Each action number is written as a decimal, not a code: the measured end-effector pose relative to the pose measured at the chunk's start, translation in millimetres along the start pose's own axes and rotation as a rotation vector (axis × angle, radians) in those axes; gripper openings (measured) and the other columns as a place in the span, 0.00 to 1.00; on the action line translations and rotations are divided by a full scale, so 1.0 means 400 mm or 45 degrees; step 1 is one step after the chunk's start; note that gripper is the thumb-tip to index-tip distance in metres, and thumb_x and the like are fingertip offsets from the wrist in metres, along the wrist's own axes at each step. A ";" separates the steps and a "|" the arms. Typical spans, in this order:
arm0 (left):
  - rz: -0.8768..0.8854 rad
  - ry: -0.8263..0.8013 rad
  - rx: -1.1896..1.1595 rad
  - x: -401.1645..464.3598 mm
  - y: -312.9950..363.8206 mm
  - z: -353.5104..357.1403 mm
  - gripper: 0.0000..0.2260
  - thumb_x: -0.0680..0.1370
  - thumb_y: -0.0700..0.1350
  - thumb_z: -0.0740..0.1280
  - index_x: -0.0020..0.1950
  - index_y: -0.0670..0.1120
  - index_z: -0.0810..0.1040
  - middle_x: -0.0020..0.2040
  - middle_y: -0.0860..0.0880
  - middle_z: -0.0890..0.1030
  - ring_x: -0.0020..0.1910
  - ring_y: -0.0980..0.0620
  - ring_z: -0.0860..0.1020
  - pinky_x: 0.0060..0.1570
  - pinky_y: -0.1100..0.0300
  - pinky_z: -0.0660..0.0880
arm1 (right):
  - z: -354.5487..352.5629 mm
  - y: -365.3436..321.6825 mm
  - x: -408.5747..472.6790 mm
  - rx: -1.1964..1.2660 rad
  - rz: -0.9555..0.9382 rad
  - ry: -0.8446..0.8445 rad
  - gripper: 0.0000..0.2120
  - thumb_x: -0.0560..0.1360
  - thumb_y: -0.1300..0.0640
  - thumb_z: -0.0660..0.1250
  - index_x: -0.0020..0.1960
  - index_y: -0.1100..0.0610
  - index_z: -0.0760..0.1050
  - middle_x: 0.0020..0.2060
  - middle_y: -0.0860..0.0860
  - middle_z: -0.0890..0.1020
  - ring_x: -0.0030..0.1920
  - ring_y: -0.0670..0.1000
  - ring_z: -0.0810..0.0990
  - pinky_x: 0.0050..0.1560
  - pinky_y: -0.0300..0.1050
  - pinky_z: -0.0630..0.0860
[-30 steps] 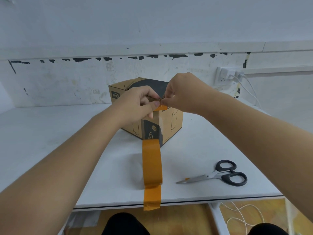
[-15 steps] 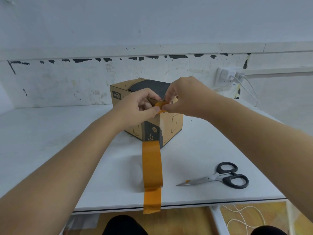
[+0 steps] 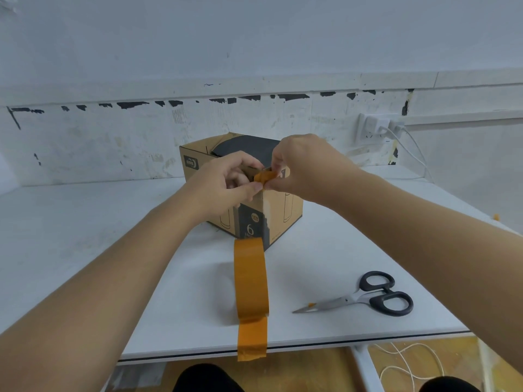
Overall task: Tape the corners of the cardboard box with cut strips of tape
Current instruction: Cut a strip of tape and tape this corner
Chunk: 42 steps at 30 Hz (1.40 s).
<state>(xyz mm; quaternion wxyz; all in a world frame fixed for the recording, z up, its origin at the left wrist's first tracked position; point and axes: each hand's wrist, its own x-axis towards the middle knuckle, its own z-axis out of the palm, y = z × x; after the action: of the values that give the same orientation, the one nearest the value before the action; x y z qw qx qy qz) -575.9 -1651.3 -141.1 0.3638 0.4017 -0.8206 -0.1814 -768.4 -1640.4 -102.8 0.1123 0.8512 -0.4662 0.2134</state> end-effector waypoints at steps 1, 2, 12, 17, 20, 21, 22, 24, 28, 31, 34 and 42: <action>-0.003 -0.008 -0.014 0.001 -0.002 0.000 0.10 0.76 0.49 0.69 0.55 0.61 0.74 0.36 0.53 0.83 0.38 0.47 0.81 0.45 0.43 0.79 | 0.004 0.002 -0.002 -0.002 -0.011 0.020 0.12 0.72 0.45 0.71 0.47 0.54 0.78 0.45 0.50 0.81 0.44 0.49 0.76 0.40 0.38 0.67; -0.003 -0.016 -0.030 0.003 -0.003 0.000 0.10 0.76 0.48 0.69 0.54 0.61 0.74 0.37 0.53 0.84 0.38 0.48 0.81 0.45 0.45 0.80 | 0.007 0.004 -0.005 0.016 -0.021 0.044 0.13 0.71 0.45 0.71 0.47 0.53 0.77 0.44 0.49 0.81 0.44 0.50 0.77 0.41 0.40 0.69; 0.011 -0.031 -0.233 0.023 -0.011 -0.003 0.07 0.79 0.41 0.64 0.52 0.51 0.79 0.33 0.47 0.83 0.30 0.46 0.80 0.35 0.59 0.79 | -0.006 0.032 0.000 0.340 -0.046 0.012 0.06 0.71 0.53 0.74 0.46 0.52 0.78 0.42 0.44 0.83 0.46 0.45 0.80 0.50 0.39 0.76; 0.023 -0.013 -0.342 0.018 -0.016 0.013 0.06 0.80 0.44 0.61 0.52 0.52 0.78 0.27 0.49 0.80 0.22 0.51 0.73 0.27 0.64 0.72 | -0.013 0.044 0.001 0.429 -0.024 0.002 0.02 0.73 0.56 0.72 0.44 0.50 0.80 0.39 0.42 0.82 0.41 0.39 0.79 0.43 0.24 0.70; 0.020 0.010 -0.377 0.022 -0.015 0.019 0.07 0.79 0.46 0.61 0.51 0.50 0.78 0.26 0.50 0.79 0.22 0.53 0.74 0.25 0.67 0.71 | -0.012 0.046 0.010 0.439 -0.033 0.001 0.03 0.73 0.57 0.72 0.43 0.50 0.79 0.39 0.42 0.82 0.41 0.38 0.79 0.40 0.20 0.69; 0.007 0.019 -0.384 0.024 -0.015 0.022 0.06 0.80 0.45 0.60 0.51 0.50 0.77 0.25 0.50 0.79 0.22 0.53 0.74 0.25 0.67 0.71 | -0.009 0.046 0.012 0.442 -0.037 0.009 0.03 0.73 0.57 0.72 0.42 0.50 0.79 0.38 0.42 0.81 0.40 0.38 0.79 0.40 0.20 0.68; -0.006 0.023 -0.392 0.025 -0.014 0.025 0.06 0.80 0.45 0.60 0.50 0.50 0.77 0.25 0.50 0.79 0.22 0.52 0.74 0.25 0.66 0.71 | -0.005 0.046 0.013 0.448 -0.040 0.021 0.03 0.72 0.57 0.72 0.43 0.50 0.79 0.38 0.42 0.81 0.40 0.37 0.78 0.40 0.20 0.68; -0.011 0.012 -0.384 0.026 -0.013 0.024 0.06 0.80 0.45 0.60 0.50 0.51 0.77 0.26 0.50 0.79 0.23 0.52 0.75 0.26 0.66 0.72 | 0.002 0.049 0.012 0.466 -0.047 0.043 0.03 0.73 0.56 0.72 0.44 0.50 0.79 0.38 0.41 0.81 0.39 0.34 0.77 0.41 0.20 0.68; 0.013 -0.003 -0.334 0.022 -0.012 0.014 0.08 0.77 0.51 0.61 0.52 0.53 0.78 0.29 0.49 0.81 0.26 0.50 0.76 0.28 0.68 0.73 | 0.007 0.055 0.001 0.486 -0.072 0.053 0.03 0.73 0.54 0.71 0.47 0.50 0.80 0.40 0.39 0.81 0.41 0.34 0.77 0.45 0.21 0.70; 0.037 0.030 -0.336 0.017 -0.017 0.021 0.08 0.76 0.51 0.62 0.53 0.55 0.78 0.30 0.48 0.81 0.25 0.48 0.76 0.29 0.64 0.75 | 0.013 0.056 -0.006 0.495 -0.086 0.075 0.05 0.72 0.55 0.72 0.48 0.51 0.79 0.41 0.40 0.81 0.42 0.33 0.77 0.44 0.21 0.69; 0.071 0.062 -0.305 0.010 -0.028 0.030 0.07 0.79 0.48 0.63 0.55 0.56 0.78 0.30 0.48 0.81 0.25 0.49 0.76 0.30 0.65 0.76 | 0.025 0.054 -0.013 0.489 -0.070 0.103 0.07 0.71 0.55 0.73 0.48 0.51 0.78 0.41 0.39 0.80 0.41 0.30 0.74 0.43 0.20 0.66; 0.085 0.042 -0.242 -0.001 -0.048 0.033 0.13 0.77 0.48 0.65 0.57 0.66 0.74 0.31 0.49 0.82 0.25 0.53 0.76 0.33 0.66 0.75 | 0.030 0.045 -0.012 0.396 -0.077 0.116 0.10 0.70 0.52 0.74 0.48 0.50 0.75 0.43 0.40 0.79 0.45 0.41 0.74 0.43 0.29 0.67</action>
<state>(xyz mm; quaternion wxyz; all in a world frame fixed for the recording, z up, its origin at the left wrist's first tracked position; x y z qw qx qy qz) -575.3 -1662.7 -161.6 0.4198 0.3406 -0.8065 -0.2395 -782.8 -1651.3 -115.7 0.0067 0.8613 -0.3962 0.3179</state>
